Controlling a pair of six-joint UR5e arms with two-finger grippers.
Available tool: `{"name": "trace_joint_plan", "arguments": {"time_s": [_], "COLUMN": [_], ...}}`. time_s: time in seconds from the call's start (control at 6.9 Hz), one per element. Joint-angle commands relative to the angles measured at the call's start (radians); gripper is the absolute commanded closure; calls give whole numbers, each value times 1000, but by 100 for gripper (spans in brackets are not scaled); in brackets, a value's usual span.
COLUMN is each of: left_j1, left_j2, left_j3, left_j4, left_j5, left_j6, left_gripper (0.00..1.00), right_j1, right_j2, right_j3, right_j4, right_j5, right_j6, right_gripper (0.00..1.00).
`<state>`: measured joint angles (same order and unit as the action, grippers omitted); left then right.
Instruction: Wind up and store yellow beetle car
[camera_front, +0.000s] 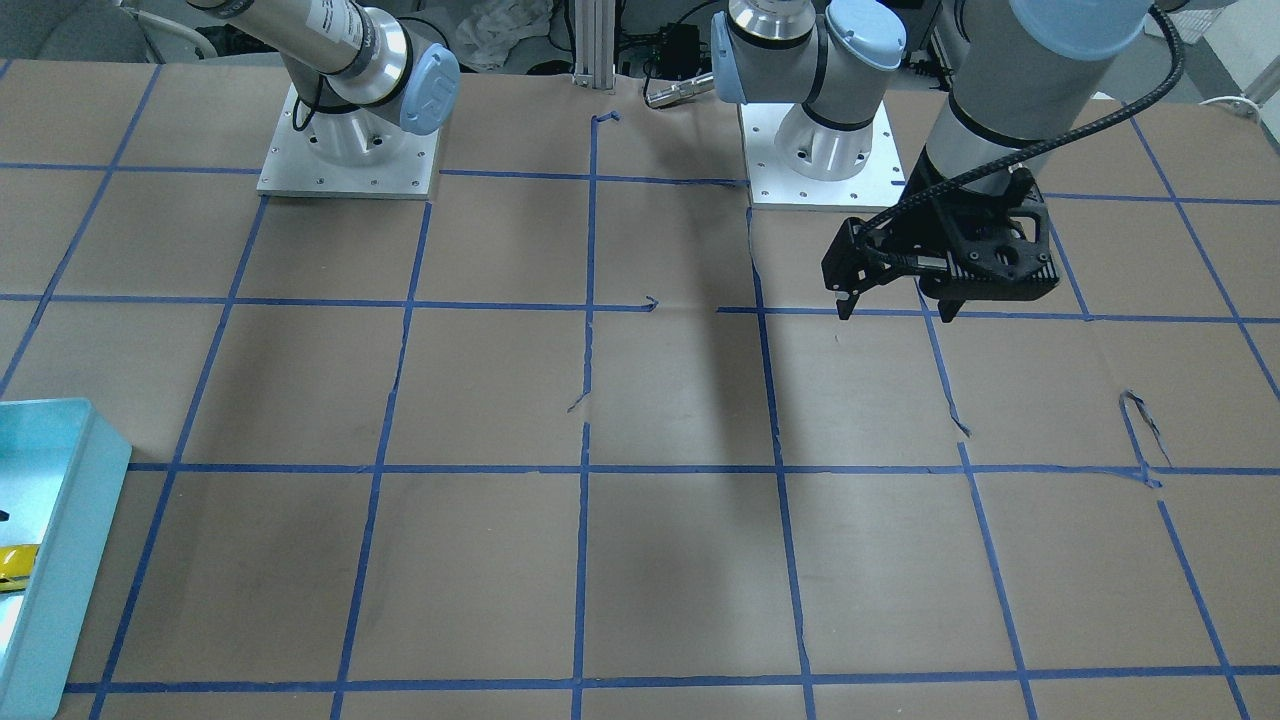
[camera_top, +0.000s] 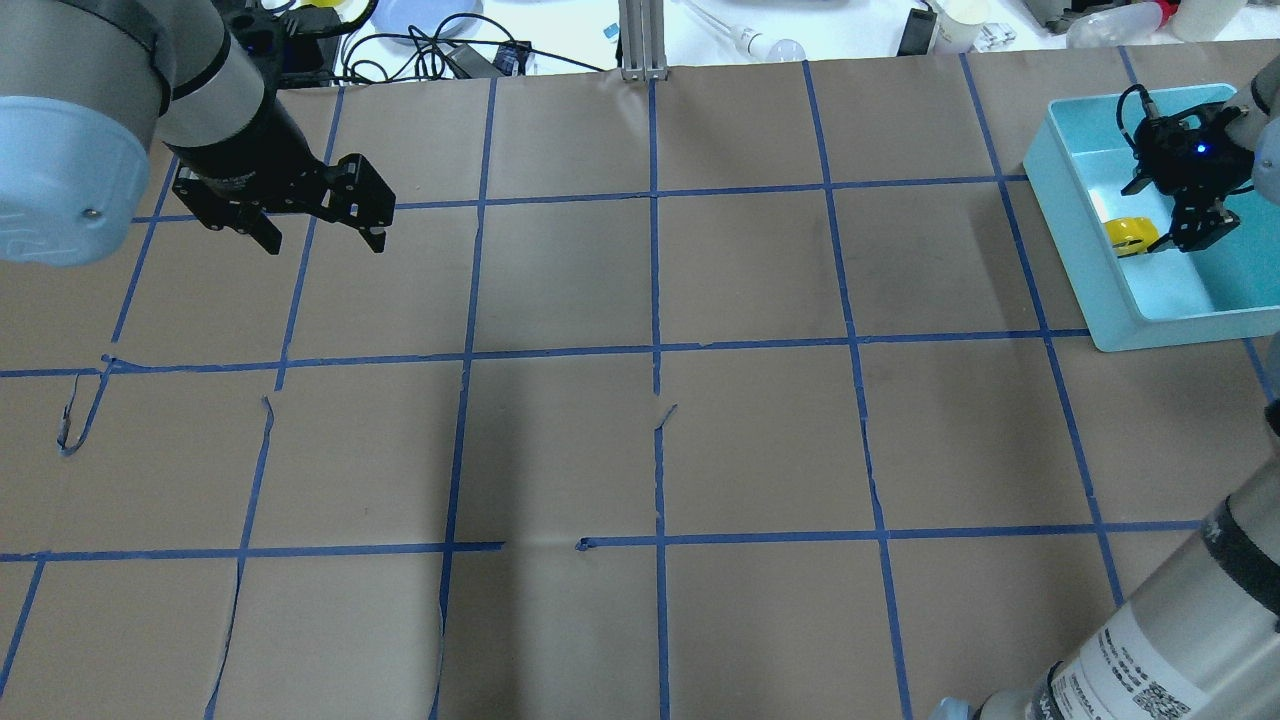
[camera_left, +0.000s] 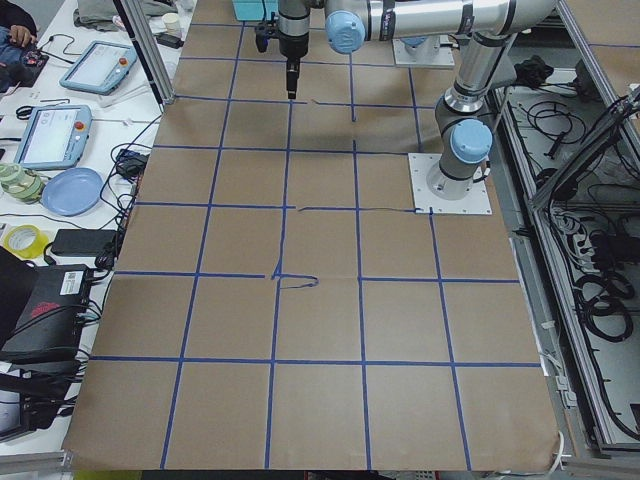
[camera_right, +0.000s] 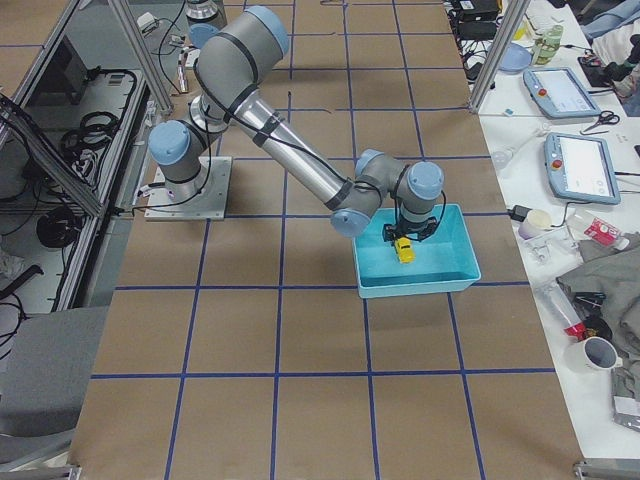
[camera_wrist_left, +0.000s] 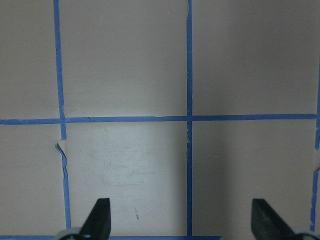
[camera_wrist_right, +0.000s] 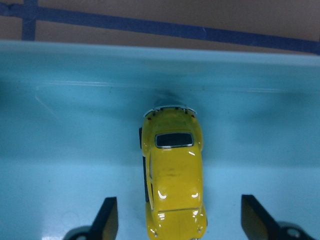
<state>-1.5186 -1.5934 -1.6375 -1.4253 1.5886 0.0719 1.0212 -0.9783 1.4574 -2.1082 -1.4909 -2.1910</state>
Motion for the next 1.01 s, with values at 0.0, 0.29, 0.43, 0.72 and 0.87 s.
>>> {"name": "trace_joint_plan", "arguments": {"time_s": [0.0,0.29,0.43,0.72,0.87], "left_j1": [1,6,6,6,8], "left_j2": [3,4,4,6,10], "left_j3": [2,7,4,7,4], "left_j4": [0,0,0,-1,-1], "left_j5": [1,-1,-1,1,1], "left_j6": [35,39,40,40,40], "left_gripper": [0,0,0,0,0], "right_j1": [40,188,283,452,536], "right_j2": [-150,-270,-287,-328,-341], "right_j3": [4,6,6,-14,-15], "right_j4": [153,299,297,286,290], "right_j5": [-6,-23,-22,-46,-149], "right_j6": [244,744,851,1436,1707], "right_gripper": [5,2,1,0,0]}}
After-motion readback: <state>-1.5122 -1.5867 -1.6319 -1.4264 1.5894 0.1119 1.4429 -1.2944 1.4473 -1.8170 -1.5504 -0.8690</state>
